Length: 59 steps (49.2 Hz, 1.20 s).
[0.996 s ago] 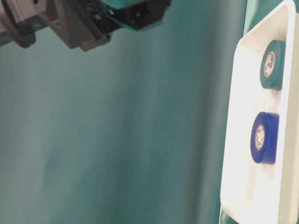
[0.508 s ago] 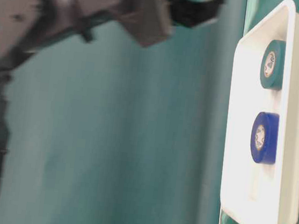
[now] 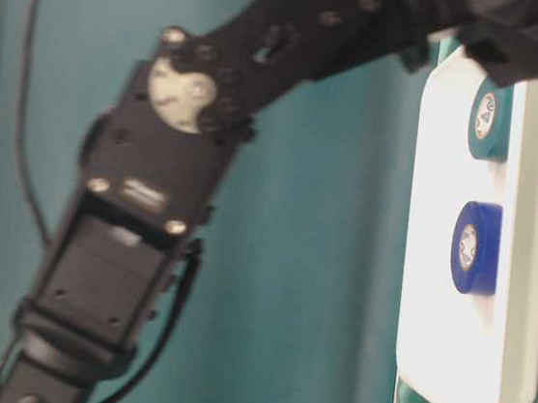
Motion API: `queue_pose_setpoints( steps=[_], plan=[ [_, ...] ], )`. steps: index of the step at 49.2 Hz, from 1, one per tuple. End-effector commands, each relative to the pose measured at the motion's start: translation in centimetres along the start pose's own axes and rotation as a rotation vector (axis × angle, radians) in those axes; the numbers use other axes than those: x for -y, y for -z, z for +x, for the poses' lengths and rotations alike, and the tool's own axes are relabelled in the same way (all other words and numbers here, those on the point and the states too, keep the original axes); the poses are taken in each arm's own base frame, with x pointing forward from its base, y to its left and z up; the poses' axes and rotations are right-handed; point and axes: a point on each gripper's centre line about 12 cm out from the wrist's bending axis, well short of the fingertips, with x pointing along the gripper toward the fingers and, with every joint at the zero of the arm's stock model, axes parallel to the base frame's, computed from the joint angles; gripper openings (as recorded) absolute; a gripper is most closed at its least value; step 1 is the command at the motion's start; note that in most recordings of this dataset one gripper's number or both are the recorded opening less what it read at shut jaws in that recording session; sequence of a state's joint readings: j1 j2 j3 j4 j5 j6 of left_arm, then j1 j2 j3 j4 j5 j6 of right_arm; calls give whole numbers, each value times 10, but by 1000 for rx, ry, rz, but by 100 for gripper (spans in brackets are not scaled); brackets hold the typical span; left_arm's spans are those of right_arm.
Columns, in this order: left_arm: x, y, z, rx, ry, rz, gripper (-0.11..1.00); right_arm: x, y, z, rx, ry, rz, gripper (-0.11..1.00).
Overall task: Pick up the tape from a random location and place it into the white case.
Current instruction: 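Lower the left gripper and close it on the black roll's core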
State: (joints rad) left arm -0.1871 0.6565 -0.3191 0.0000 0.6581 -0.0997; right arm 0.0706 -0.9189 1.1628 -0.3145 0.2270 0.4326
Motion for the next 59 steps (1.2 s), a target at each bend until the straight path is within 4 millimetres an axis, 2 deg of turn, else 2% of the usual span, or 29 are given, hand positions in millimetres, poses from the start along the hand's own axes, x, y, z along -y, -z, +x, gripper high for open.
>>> queue_pose_setpoints(
  steps=[1,9,59],
  plan=[
    [2,-7,-5,29,3,5,98,-1,-4,1,12,-3,-4,87],
    [6,-1,4,15,6,5,98,-1,-3,2,5,-2,-3,87],
    [7,1,7,9,6,-3,98,0,-3,2,7,-2,-4,87]
  ],
)
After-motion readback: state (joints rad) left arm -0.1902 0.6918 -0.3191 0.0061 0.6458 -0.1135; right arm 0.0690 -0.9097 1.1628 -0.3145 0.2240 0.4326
